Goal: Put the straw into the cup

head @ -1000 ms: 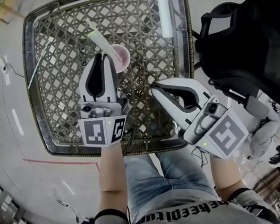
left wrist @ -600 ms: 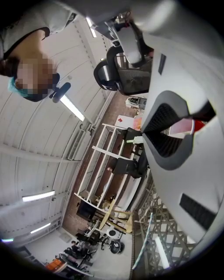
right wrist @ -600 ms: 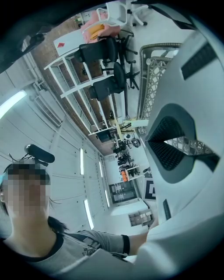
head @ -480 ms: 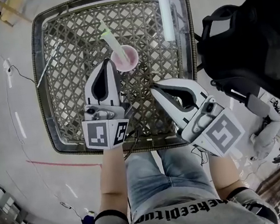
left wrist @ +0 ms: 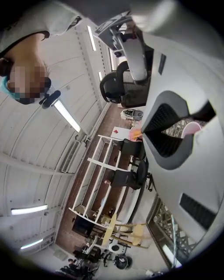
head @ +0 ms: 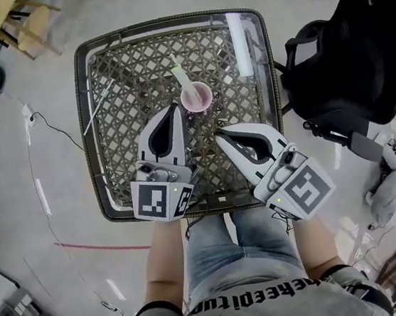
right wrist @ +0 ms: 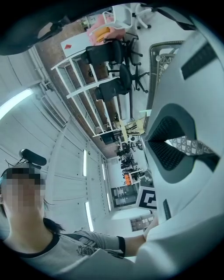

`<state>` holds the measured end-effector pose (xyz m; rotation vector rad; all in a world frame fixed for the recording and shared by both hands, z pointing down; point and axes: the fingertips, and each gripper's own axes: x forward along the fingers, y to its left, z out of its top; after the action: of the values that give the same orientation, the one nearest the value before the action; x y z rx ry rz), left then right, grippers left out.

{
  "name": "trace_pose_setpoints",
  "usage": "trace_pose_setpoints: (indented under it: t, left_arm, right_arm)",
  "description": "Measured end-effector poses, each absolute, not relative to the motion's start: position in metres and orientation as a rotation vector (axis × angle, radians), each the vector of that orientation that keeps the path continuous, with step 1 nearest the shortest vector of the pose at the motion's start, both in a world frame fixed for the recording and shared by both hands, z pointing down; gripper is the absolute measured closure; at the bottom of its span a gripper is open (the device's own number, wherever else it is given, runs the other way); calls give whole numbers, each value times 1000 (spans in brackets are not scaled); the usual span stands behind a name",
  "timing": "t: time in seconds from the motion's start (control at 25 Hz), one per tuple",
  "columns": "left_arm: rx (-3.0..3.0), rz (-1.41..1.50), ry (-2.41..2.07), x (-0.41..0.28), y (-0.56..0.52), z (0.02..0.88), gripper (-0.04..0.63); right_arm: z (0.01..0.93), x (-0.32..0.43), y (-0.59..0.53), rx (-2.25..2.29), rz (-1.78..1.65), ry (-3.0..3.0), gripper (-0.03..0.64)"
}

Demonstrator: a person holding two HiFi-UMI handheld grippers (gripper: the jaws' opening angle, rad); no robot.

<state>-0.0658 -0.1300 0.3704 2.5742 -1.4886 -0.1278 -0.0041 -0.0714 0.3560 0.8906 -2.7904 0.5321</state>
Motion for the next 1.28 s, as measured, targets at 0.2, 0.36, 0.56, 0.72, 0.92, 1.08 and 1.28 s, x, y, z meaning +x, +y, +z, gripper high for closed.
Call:
trace_pose_setpoints:
  t: [0.2, 0.36, 0.56, 0.72, 0.92, 1.08, 1.28]
  left_arm:
    - [2634, -84, -1398, -64, -115, 350, 557]
    - [2660, -33, -1343, -66, -117, 350, 557]
    - [2707, 1, -1280, -72, -101, 329, 557]
    - [2745, 18, -1241, -79, -90, 311, 557]
    - [2770, 1, -1192, -87, -78, 286, 557]
    - [2796, 9, -1147, -95, -70, 274, 557]
    - [2832, 8, -1106, -103, -60, 258, 557]
  right_arm:
    - [332, -16, -74, 971, 472, -2851, 606]
    - [334, -25, -82, 977, 474, -2841, 606]
    - [317, -36, -74, 1003, 465, -2847, 606]
    - [301, -44, -68, 1033, 439, -2851, 606]
    - [280, -54, -63, 1057, 390, -2852, 605]
    - [271, -65, -57, 1077, 350, -2859, 606]
    - [260, -77, -52, 1099, 324, -2870, 606]
